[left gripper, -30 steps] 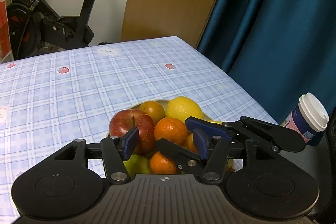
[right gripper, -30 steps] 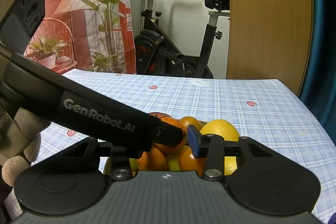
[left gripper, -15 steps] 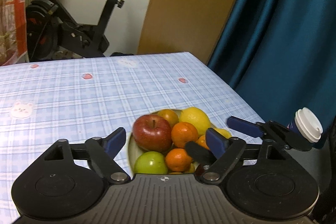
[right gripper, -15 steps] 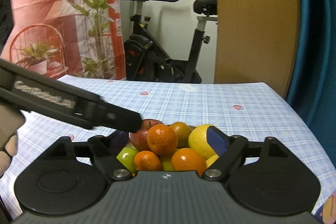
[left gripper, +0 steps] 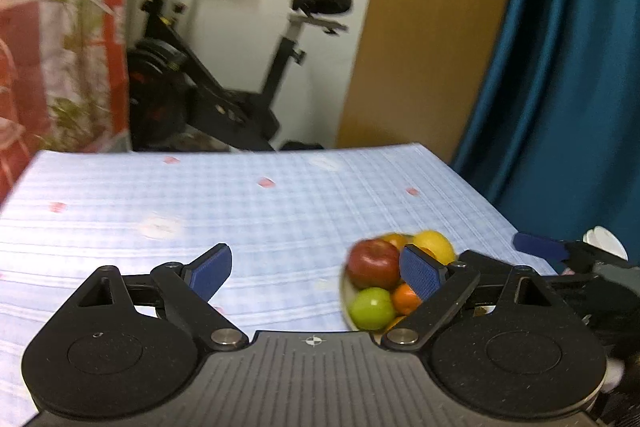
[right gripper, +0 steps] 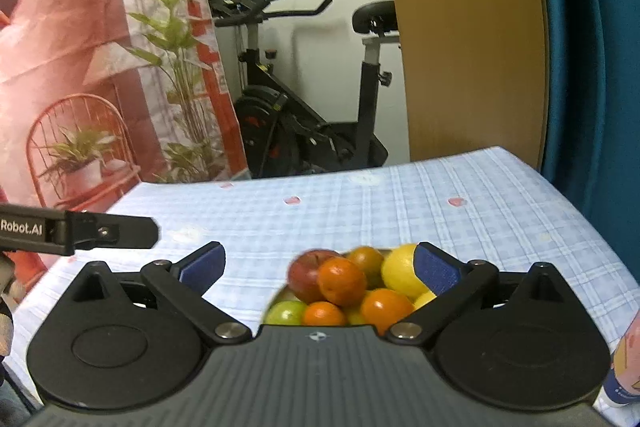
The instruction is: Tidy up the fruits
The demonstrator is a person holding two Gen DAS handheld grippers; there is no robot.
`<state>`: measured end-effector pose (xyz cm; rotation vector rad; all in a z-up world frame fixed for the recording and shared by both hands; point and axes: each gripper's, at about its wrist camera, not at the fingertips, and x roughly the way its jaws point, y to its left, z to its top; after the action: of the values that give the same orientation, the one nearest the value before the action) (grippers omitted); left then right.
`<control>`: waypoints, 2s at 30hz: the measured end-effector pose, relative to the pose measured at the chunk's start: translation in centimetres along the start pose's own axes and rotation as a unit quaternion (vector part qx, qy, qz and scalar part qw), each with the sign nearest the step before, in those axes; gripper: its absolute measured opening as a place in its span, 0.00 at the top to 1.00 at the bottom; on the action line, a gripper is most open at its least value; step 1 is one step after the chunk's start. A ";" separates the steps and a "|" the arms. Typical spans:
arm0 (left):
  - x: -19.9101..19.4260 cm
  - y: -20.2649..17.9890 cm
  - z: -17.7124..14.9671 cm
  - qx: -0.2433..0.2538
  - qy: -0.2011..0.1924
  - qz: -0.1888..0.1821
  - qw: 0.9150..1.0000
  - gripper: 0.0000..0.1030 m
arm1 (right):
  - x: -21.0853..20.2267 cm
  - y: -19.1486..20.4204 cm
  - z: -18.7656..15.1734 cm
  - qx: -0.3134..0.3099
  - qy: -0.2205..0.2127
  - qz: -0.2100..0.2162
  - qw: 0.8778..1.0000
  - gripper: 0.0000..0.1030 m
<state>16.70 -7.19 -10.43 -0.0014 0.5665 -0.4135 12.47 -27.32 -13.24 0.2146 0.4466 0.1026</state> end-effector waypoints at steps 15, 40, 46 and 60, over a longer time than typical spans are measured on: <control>-10.5 1.0 2.0 0.008 -0.063 0.115 0.991 0.07 | -6.2 6.0 4.2 -0.023 -0.029 0.007 0.999 0.00; -14.3 -0.8 0.6 -0.009 -0.097 0.170 0.981 0.04 | -7.3 7.7 3.7 -0.038 -0.018 0.014 0.999 0.00; -14.5 -0.6 0.6 -0.016 -0.099 0.175 0.979 0.03 | -7.3 8.0 3.7 -0.040 -0.017 0.016 0.999 0.00; -14.9 -0.8 0.5 -0.023 -0.104 0.181 0.978 0.03 | -7.4 7.9 3.5 -0.043 -0.014 0.017 0.999 0.00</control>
<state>5.27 -2.31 -2.18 0.0142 0.3590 -0.0438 6.92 -21.33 -5.23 0.1384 0.4092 0.1516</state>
